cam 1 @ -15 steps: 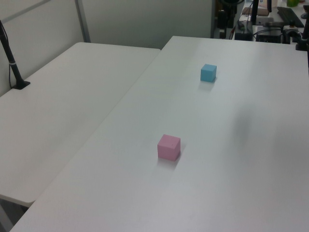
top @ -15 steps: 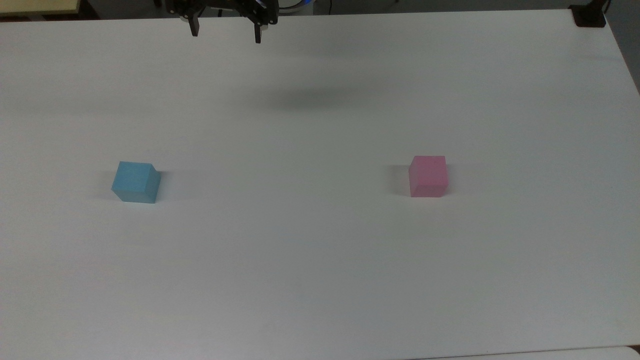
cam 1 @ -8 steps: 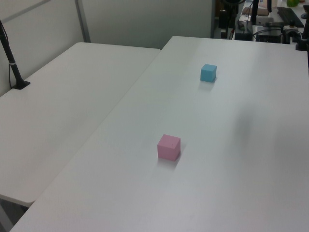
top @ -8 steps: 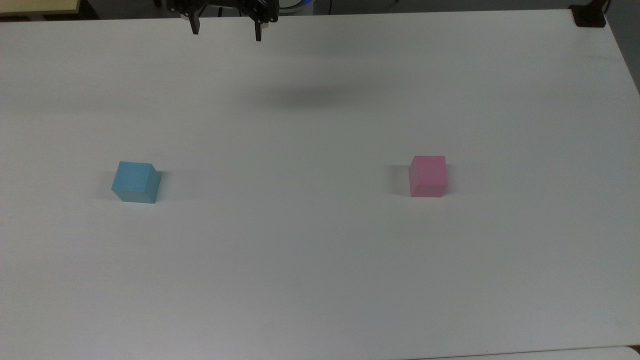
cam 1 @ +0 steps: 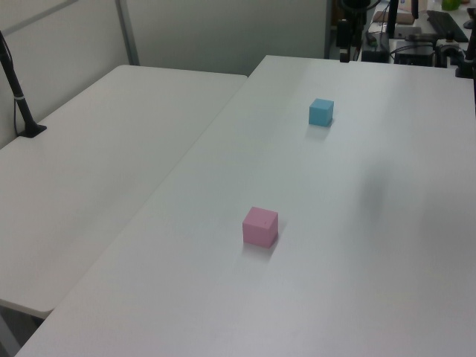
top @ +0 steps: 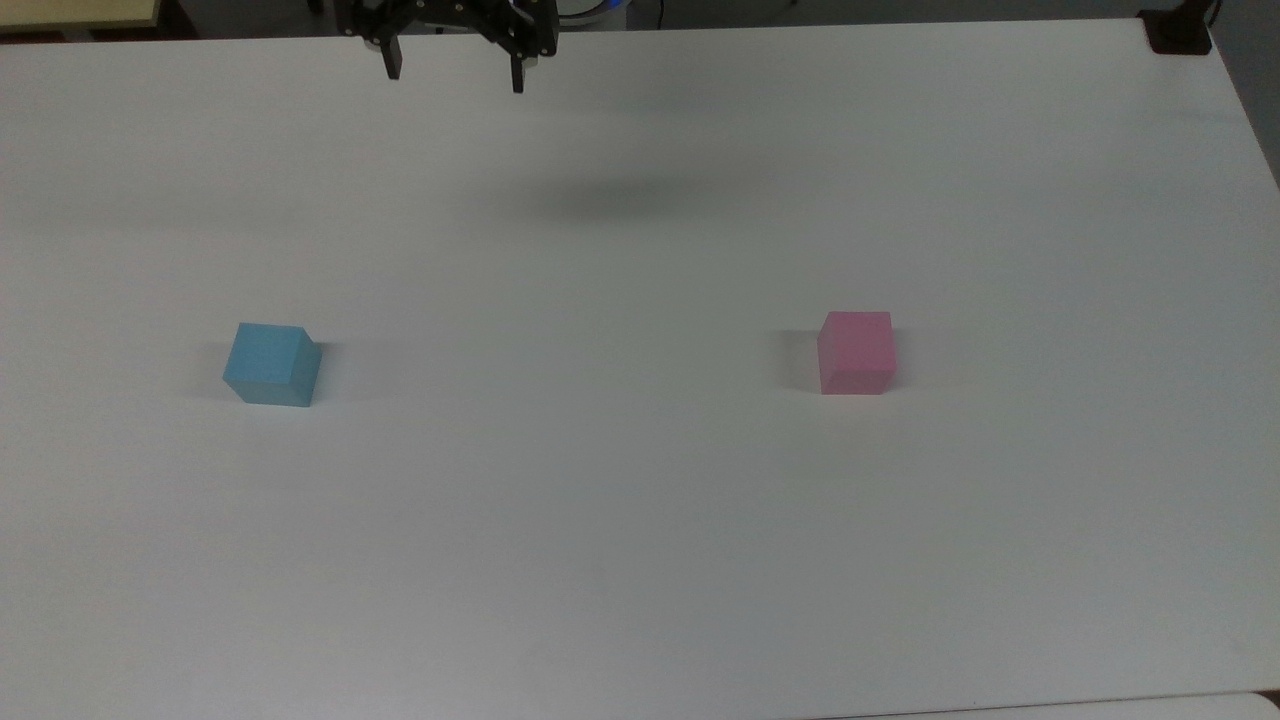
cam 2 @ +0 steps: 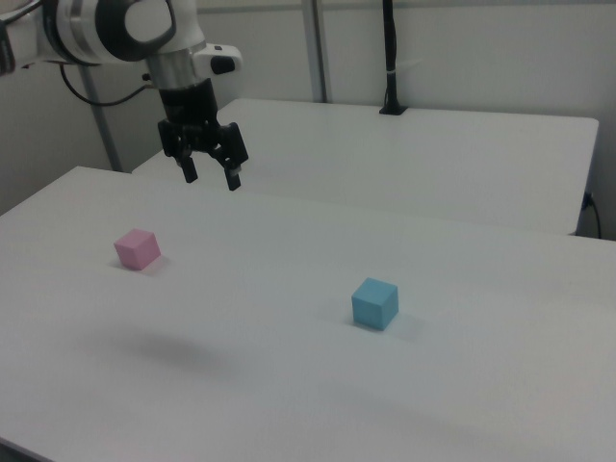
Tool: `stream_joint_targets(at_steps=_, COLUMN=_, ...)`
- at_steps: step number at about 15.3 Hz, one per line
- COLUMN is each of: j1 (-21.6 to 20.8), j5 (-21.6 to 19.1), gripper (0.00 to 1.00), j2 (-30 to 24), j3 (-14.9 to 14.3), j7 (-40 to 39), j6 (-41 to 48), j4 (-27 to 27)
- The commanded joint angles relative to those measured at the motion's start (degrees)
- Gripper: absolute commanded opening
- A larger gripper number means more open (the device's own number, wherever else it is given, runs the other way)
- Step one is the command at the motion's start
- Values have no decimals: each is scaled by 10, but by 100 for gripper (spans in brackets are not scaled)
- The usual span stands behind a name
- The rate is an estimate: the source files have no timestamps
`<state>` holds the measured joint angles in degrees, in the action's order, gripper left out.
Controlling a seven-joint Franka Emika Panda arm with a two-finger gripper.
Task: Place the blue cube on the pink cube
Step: 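Move the open gripper over the light-blue cube and lower it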
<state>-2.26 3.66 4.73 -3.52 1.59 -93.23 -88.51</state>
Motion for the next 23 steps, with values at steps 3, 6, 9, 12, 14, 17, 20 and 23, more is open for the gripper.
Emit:
stream_joint_targets(at_steps=3, j1=32, j5=-11, gripper=100, j2=56, j3=-1, j7=0, j6=-81, j4=2)
stream_joint_targets(at_steps=6, j1=75, j5=-6, gripper=100, j2=89, j3=-1, j7=-22, j6=-102, j4=3)
stream_joint_targets(at_steps=9, j1=129, j5=-8, gripper=100, j2=156, j3=-1, j7=-132, j6=-109, j4=45)
stream_joint_targets(at_steps=12, j1=161, j5=-4, gripper=100, j2=231, j3=-1, j7=-167, j6=-131, j4=91)
stream_joint_targets(at_steps=14, j1=169, j5=-2, gripper=100, j2=248, j3=-1, j7=-167, j6=-171, j4=88)
stream_joint_targets(at_steps=17, j1=171, j5=-2, gripper=100, j2=277, j3=-1, j7=-161, j6=-199, j4=88)
stream_joint_targets(at_steps=20, j1=167, j5=-2, gripper=100, j2=296, j3=2, j7=-155, j6=-208, j4=87)
stream_joint_targets(at_steps=23, j1=168, j5=3, gripper=100, j2=309, j3=1, j7=-154, j6=-239, j4=87)
